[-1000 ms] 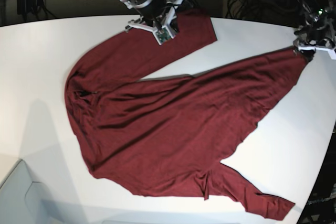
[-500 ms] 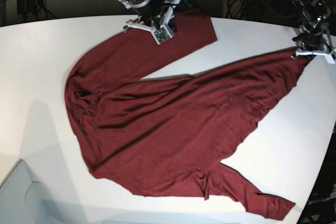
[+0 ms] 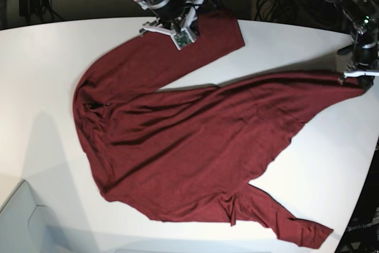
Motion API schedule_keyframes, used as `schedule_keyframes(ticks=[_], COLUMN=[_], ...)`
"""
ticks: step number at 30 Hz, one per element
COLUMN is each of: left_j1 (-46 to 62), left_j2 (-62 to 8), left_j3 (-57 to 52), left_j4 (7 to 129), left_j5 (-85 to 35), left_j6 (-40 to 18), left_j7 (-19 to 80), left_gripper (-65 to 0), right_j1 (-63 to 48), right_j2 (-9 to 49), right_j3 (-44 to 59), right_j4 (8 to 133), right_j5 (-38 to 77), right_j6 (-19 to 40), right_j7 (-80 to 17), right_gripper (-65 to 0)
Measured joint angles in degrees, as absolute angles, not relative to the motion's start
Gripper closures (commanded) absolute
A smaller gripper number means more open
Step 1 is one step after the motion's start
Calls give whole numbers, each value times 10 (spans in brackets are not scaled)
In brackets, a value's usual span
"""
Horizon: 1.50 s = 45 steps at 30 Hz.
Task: Layout the t-shirt on the table in an organized manner, then fold the t-shirt properly
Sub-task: 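Reach the left gripper to the shirt's pointed corner and grasp it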
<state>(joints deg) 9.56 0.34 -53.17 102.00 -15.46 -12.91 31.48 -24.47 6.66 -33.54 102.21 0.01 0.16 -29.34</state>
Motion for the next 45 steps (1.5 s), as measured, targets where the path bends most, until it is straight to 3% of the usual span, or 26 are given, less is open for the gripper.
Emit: schedule_keyframes(ticks=[19, 25, 34, 45], left_j1=[-28, -59, -143, -338], left_j2=[1, -35, -55, -67], left_j3=[-528, -527, -429, -404], left_j4=[1148, 1144, 1020, 752], left_j5=[-167, -202, -178, -94], left_j6=[-131, -127, -126, -125], left_j7=[316, 314, 311, 302], left_gripper=[-1, -1, -1, -1], right_j1=[-230, -223, -223, -224], right_j2=[67, 67, 66, 66], right_j3=[-336, -318, -295, -293], right_j4=[1022, 1022, 1021, 1021], right_j5=[0, 0, 1, 1], right_j6=[2, 2, 2, 2], right_j7=[-294, -294, -294, -294], right_gripper=[0, 0, 0, 0])
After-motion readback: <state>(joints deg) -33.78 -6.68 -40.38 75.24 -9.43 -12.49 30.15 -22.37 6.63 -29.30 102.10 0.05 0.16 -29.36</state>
